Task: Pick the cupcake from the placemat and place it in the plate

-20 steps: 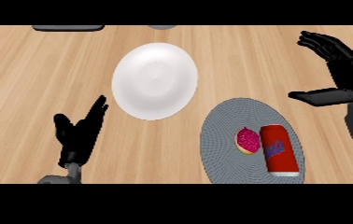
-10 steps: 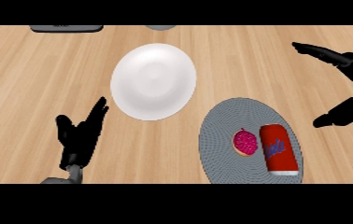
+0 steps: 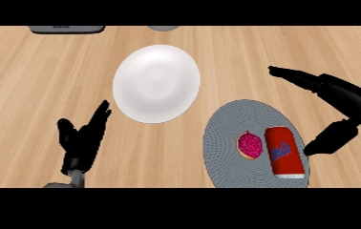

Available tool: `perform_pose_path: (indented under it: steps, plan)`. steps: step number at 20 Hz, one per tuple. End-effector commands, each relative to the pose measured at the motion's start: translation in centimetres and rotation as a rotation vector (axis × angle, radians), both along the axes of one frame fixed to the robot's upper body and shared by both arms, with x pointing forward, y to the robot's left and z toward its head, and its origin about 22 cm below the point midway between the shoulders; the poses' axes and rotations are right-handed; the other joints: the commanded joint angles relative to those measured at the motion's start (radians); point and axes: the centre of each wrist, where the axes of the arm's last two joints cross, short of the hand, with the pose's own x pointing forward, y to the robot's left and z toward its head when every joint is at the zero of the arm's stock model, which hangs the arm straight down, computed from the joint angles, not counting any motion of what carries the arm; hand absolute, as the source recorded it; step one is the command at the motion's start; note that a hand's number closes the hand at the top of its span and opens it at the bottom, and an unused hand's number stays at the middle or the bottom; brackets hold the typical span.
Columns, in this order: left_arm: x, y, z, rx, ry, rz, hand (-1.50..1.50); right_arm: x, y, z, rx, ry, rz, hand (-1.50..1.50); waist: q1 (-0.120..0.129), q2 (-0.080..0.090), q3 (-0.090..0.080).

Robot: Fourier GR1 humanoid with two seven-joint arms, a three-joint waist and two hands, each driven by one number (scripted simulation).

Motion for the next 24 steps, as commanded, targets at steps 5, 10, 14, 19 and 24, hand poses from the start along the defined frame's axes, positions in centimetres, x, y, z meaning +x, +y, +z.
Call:
perform_pose_path:
  steps: [5,10,14,19,24]
  plan:
    - [0.4,0.4,-0.4,0.009,0.022,-0.008,0.0,-1.4,3.7,-2.3,-0.135,0.017,-0.059,-1.5,0.007,0.007,-0.004]
    - [-1.2,-1.5,-0.4,0.012,0.01,0.008,0.0,-4.2,4.5,-4.7,-0.137,0.09,-0.007,-1.5,0.005,0.005,-0.004]
    - [-0.7,0.4,-1.2,-0.008,0.031,-0.012,0.0,-3.2,4.2,-5.4,-0.13,0.098,-0.008,-1.5,0.007,0.007,-0.004]
    - [-0.1,-0.4,-2.1,-0.007,0.034,-0.02,0.0,-5.0,6.8,-5.1,-0.162,0.063,-0.024,-1.5,0.003,0.006,-0.004]
    - [-1.9,-1.6,-1.6,-0.037,0.033,-0.019,0.0,-5.4,7.3,-7.4,-0.261,0.031,-0.06,-1.5,0.007,0.006,-0.004]
